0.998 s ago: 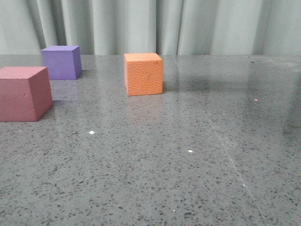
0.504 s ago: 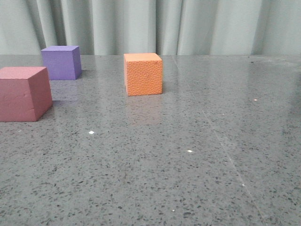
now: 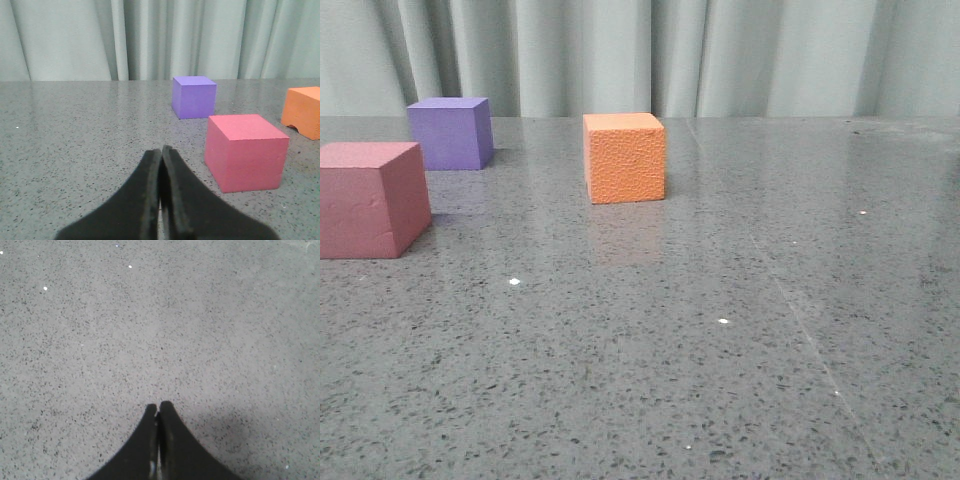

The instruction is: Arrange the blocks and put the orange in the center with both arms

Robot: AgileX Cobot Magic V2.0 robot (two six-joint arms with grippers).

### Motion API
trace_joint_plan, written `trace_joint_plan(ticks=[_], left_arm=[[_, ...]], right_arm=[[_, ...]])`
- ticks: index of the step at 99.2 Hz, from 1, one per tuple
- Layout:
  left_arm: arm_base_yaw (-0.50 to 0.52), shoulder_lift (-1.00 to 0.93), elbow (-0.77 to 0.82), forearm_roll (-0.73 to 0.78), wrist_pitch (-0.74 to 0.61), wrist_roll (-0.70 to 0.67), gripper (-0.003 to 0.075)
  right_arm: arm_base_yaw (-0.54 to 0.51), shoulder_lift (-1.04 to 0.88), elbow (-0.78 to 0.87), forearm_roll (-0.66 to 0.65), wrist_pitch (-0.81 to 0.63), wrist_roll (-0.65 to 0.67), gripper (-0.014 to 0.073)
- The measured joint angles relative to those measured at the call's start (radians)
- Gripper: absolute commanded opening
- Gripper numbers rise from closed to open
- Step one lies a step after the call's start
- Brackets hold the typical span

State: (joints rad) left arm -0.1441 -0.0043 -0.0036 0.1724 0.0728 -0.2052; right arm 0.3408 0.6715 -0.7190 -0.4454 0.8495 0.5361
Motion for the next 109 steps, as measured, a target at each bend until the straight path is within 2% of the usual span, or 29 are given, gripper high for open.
trace_joint_plan(ticks=[76, 90, 109], left_arm=[[0.0, 0.0, 0.0, 0.0, 0.0, 0.0, -0.0019], [0.0, 0.0, 0.0, 0.0, 0.0, 0.0, -0.0019], [0.0, 0.0, 0.0, 0.0, 0.0, 0.0, -0.0019]], right_arm=[[0.0, -0.032, 0.022, 0.0, 0.043, -0.001, -0.0067], [0.0, -0.098, 0.078, 0.0, 0.008, -0.001, -0.0067], [-0.023, -0.285, 0.234, 0.003, -0.138, -0.002, -0.0067]])
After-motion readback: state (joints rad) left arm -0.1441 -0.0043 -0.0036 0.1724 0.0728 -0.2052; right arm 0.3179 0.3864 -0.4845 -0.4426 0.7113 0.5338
